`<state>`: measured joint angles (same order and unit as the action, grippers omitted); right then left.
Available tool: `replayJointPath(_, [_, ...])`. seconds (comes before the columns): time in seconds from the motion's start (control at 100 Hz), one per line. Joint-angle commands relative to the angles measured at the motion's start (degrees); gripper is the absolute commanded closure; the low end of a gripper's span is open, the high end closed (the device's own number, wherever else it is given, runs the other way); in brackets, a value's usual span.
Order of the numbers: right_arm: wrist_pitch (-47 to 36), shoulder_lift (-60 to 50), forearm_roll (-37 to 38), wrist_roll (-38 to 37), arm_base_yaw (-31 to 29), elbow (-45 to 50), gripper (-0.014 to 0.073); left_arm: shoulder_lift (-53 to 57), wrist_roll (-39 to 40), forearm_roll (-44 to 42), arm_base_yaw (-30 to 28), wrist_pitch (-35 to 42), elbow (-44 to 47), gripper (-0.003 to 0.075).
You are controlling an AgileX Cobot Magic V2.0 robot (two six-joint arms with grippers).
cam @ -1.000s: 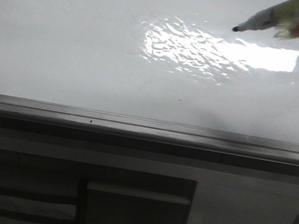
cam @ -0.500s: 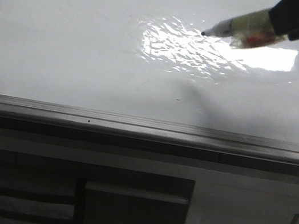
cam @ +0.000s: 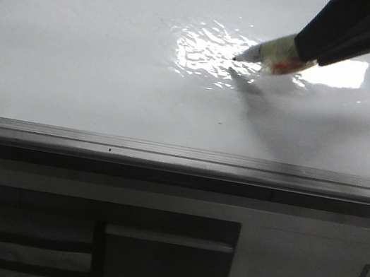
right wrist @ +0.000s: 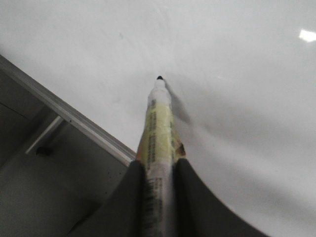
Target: Write number 4 on whiteboard
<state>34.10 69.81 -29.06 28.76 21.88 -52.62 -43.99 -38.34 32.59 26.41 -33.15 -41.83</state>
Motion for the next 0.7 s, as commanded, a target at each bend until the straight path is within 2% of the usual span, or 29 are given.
replayJointPath(0.0, [0.1, 1.9, -0.7, 0.7, 0.5, -2.1, 0.0640, 0.4, 0.5, 2.3, -0.3, 3.7, -1.6, 0.0314])
replayJointPath(0.12, [1.8, 3.4, -0.3, 0.6, 0.1, -2.1, 0.0640, 0.4, 0.5, 2.3, -0.3, 3.7, -1.6, 0.0314])
replayJointPath(0.41, [10.2, -7.2, 1.5, -0.6, -9.2, -2.1, 0.0640, 0.4, 0.5, 2.3, -0.3, 3.7, -1.6, 0.0314])
replayJointPath(0.53, [10.3, -7.7, -0.9, -0.2, -8.5, -2.8, 0.0640, 0.4, 0.5, 2.3, -0.3, 3.7, -1.6, 0.0314])
replayJointPath(0.69, [6.1, -5.9, -1.5, 0.4, -5.2, -4.2, 0.0640, 0.4, 0.5, 2.3, -0.3, 3.7, -1.6, 0.0314])
